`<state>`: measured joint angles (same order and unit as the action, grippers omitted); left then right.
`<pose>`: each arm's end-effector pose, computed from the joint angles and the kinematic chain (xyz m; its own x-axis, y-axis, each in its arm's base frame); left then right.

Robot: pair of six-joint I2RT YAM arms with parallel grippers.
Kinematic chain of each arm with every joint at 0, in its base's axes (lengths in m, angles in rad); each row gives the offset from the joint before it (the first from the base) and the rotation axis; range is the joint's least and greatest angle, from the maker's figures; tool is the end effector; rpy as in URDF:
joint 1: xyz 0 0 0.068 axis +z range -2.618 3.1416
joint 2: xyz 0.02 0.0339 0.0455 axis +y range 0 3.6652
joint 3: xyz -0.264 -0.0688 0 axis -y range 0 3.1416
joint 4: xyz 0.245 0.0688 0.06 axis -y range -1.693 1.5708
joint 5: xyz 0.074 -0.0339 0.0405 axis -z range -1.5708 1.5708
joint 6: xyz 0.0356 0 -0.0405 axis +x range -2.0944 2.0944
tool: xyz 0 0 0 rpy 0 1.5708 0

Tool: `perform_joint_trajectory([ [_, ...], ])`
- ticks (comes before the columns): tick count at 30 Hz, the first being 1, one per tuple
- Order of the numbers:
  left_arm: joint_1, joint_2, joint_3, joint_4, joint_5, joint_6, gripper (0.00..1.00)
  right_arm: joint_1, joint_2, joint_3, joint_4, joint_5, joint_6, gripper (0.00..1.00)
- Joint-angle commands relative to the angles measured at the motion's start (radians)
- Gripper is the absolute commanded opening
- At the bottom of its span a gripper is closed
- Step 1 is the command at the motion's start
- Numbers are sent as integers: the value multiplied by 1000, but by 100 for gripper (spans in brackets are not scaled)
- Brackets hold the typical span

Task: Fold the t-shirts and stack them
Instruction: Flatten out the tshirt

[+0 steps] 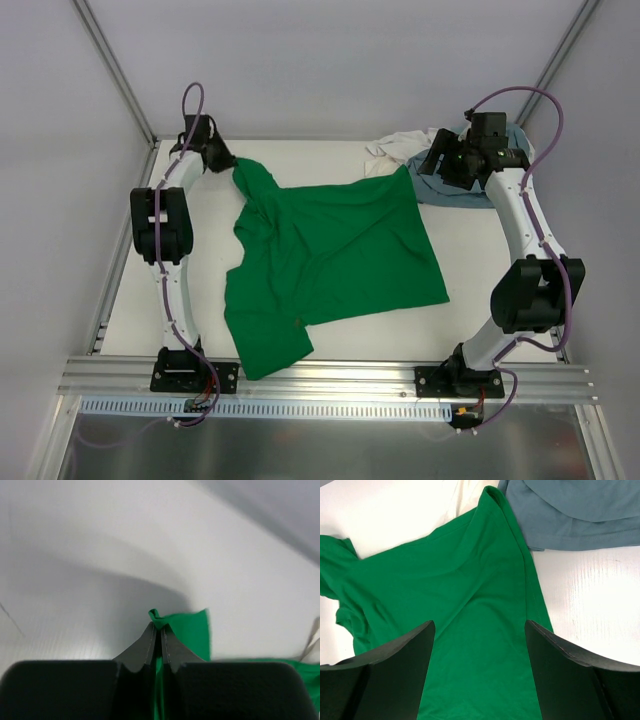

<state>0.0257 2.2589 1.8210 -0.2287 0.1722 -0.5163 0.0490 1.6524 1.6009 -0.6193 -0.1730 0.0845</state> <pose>0.5207 0.0073 0.2004 -0.5915 -0.5017 -0.6312 -0.2101 0.8517 -0.4801 0.3740 0.0245 0.3561 -0.6341 0.0521 -0.7715 -0.1299 0.9764 0.1727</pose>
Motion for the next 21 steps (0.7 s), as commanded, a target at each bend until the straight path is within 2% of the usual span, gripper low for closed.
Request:
perform_joint_trajectory([
  [1, -13, 4, 136, 101, -63, 35, 0, -6, -43, 39, -13, -16, -5, 77],
  [5, -23, 22, 207, 138, -132, 73, 0, -6, -37, 44, -17, -16, -9, 77],
  [10, -23, 50, 274, 152, -151, 122, 0, -6, -26, 44, -22, -19, -9, 78],
  [11, -21, 53, 274, 157, -146, 122, 4, -8, -20, 45, -25, -19, -11, 78],
  [12, -21, 53, 276, 160, -140, 122, 17, -6, -17, 47, -22, -19, -6, 79],
  [13, -23, 48, 268, 155, -137, 124, 35, -8, -11, 48, -22, -17, -3, 80],
  [14, -21, 45, 264, 152, -140, 127, 75, -6, -9, 51, -22, -17, -3, 83],
  [16, -21, 28, 247, 141, -140, 153, 99, -6, 0, 62, -22, -17, -6, 84],
  [21, -23, -50, 167, 115, -128, 225, 99, -8, 55, 125, -25, 0, -43, 89],
])
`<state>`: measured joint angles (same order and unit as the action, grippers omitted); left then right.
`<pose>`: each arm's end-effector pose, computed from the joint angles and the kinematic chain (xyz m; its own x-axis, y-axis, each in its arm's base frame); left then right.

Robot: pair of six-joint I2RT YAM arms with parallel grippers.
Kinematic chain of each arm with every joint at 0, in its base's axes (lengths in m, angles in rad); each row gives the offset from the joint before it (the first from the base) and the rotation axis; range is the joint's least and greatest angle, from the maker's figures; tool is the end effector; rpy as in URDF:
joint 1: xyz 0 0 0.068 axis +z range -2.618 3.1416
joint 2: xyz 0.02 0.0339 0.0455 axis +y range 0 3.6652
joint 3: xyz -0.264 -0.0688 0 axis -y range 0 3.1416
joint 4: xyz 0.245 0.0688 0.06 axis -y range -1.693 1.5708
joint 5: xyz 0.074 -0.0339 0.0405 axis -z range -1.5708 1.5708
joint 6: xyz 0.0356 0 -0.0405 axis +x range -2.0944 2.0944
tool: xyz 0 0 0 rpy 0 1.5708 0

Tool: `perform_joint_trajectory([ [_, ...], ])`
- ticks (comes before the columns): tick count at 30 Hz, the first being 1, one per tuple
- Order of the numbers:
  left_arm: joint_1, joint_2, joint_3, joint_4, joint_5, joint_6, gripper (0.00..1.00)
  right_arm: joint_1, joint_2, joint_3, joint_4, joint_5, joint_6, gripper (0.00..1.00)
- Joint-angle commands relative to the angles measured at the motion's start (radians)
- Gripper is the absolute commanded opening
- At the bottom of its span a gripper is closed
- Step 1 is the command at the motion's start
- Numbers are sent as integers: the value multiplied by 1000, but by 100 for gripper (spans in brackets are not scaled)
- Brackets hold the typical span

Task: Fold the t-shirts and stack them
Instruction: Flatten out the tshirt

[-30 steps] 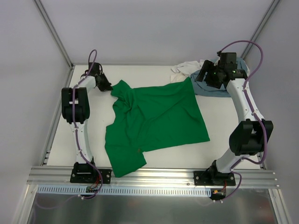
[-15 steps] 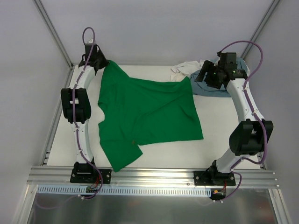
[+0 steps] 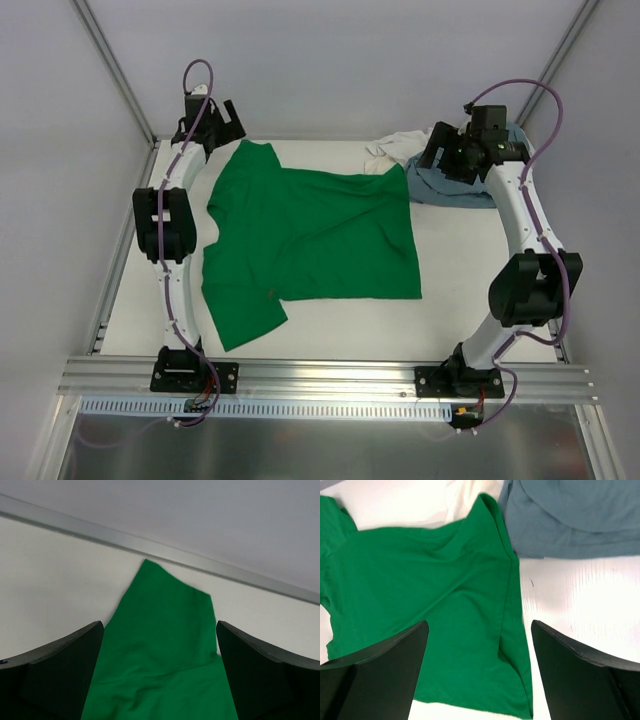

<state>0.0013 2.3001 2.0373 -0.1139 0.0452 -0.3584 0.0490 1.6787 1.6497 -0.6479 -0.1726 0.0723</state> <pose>0.5500 -0.0009 0.2643 -0.3588 -0.3509 -0.8650 -0.0909 0.9354 -0.3417 0.3793 0.0247 0.3605 -0.6371 0.0400 -0.7697 -0.1363 0.9771 0.1636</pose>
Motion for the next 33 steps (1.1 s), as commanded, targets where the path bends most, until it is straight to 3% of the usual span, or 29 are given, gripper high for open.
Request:
perform_joint_trajectory([
  [1, 3, -131, -70, 6, 5, 82, 99, -8, 45, 88, 10, -4, -35, 89],
  [9, 2, -290, -204, -21, 39, 107, 99, -12, 419, 326, 57, -110, 47, 89],
  [16, -30, -419, -273, -50, 38, 118, 99, -12, 646, 472, 103, -208, 144, 88],
  [25, -43, -493, -356, -76, 35, 151, 99, -20, 704, 530, 155, -257, 187, 88],
  [33, -57, -452, -304, -93, 44, 153, 99, -20, 651, 532, 177, -271, 205, 87],
])
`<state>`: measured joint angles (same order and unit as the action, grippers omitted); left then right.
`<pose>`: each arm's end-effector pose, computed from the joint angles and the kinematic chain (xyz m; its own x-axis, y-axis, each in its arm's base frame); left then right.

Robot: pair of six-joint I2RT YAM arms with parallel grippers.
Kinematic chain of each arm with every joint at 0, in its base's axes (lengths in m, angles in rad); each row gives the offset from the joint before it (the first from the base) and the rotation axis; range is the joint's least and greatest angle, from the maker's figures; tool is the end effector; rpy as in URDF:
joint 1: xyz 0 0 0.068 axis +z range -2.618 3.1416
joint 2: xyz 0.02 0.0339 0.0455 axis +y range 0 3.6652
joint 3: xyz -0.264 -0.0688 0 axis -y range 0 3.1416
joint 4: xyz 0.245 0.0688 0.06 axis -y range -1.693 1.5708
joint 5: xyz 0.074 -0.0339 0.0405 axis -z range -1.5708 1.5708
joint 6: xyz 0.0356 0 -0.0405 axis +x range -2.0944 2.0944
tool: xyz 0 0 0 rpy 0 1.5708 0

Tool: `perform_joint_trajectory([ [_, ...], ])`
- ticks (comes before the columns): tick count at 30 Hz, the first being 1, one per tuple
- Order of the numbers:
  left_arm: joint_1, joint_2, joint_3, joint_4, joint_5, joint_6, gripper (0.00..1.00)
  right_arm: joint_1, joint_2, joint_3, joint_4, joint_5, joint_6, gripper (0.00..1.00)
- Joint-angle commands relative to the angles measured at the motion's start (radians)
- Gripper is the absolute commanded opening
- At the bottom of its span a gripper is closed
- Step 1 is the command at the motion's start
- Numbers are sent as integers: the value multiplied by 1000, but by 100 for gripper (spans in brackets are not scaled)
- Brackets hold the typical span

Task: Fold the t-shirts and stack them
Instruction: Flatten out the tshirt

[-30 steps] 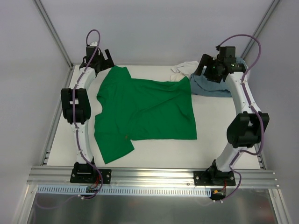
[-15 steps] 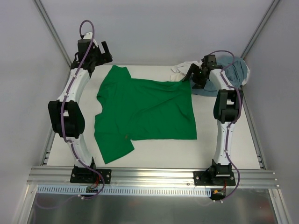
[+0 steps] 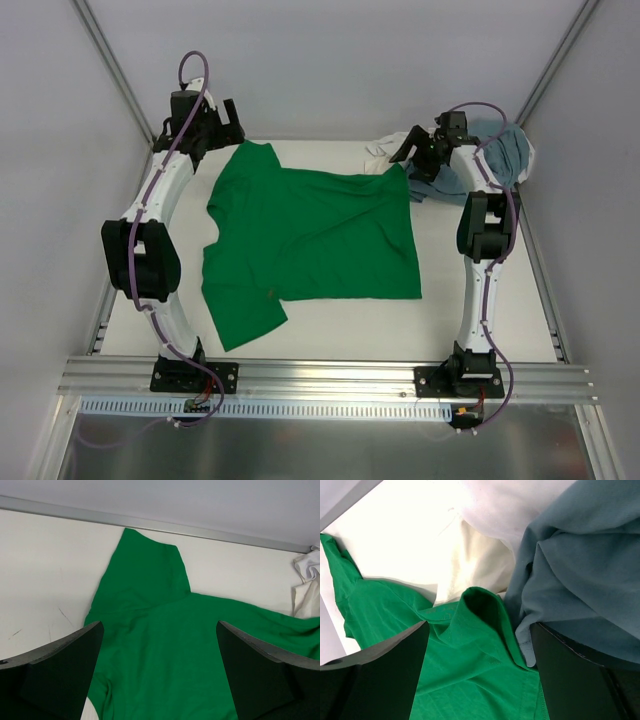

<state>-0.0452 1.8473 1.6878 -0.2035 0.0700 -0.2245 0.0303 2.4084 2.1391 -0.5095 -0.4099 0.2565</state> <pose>0.4453 -0.0226 0.3489 -0.3704 -0.2055 -0.9058 0.0287 0.9722 -0.2323 0.5435 0.0307 0.2079 -0.7581 0.2098 -0.6175 -0.1230 0.8838 0.4513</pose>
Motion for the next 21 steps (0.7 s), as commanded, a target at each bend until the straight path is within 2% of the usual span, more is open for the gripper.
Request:
perform_joint_trajectory([
  [1, -12, 6, 58, -4, 24, 17, 99, -1, -78, 44, 42, -36, 23, 88],
  [6, -13, 24, 84, -5, 30, 19, 98, 0, -72, 48, 23, -49, 33, 87],
  [13, -13, 35, 79, 1, 27, 17, 99, -10, -203, 25, -18, 6, -22, 88],
  [21, -13, 61, 111, 3, 31, 10, 99, -15, -120, 82, 2, -23, 12, 88],
])
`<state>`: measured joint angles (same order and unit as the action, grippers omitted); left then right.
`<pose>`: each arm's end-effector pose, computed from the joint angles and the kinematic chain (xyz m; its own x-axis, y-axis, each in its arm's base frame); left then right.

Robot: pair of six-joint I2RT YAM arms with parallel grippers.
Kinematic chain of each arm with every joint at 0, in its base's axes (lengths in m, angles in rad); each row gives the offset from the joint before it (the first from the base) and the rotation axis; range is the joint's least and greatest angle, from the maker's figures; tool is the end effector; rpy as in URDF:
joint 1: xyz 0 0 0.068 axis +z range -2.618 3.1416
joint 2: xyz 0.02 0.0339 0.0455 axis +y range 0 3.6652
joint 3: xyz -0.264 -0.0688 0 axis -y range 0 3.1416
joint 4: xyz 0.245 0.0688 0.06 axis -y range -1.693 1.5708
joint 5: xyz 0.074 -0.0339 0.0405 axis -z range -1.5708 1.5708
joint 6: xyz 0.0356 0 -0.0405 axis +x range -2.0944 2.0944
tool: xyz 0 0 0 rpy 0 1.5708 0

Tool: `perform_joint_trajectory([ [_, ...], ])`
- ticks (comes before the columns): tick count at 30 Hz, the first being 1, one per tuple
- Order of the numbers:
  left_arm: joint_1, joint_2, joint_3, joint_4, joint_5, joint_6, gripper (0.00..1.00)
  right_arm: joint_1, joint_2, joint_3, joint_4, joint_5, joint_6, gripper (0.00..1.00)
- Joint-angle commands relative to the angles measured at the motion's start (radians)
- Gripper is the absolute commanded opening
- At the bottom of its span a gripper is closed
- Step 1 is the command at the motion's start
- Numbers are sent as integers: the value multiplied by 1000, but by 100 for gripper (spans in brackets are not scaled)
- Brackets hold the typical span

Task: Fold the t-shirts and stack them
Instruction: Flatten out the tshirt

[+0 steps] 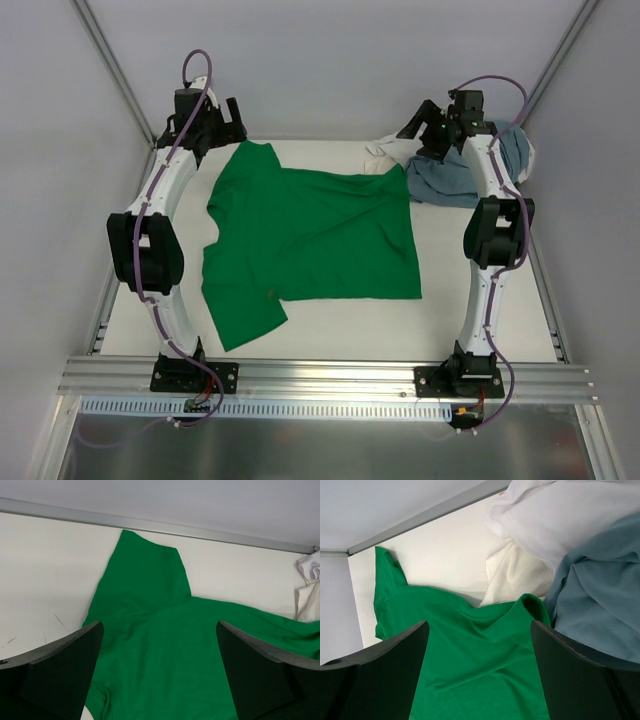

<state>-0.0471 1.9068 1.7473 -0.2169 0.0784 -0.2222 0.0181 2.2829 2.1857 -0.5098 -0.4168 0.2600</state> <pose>0.4596 -0.0245 0.3428 -0.3845 -0.2018 -0.9008 0.0358 0.9718 -0.2330 0.5293 0.0240 0.2885 -0.6409 0.2235 -0.7344 -0.1907 0.8803 0.4343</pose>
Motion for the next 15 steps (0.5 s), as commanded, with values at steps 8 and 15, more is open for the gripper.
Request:
perform_joint_trajectory([
  [8, -11, -6, 63, -15, 8, 30, 99, -1, 98, 82, 16, -39, 36, 88],
  [15, -11, -11, 58, -24, 6, 24, 99, -3, 125, 49, 27, -60, 50, 88],
])
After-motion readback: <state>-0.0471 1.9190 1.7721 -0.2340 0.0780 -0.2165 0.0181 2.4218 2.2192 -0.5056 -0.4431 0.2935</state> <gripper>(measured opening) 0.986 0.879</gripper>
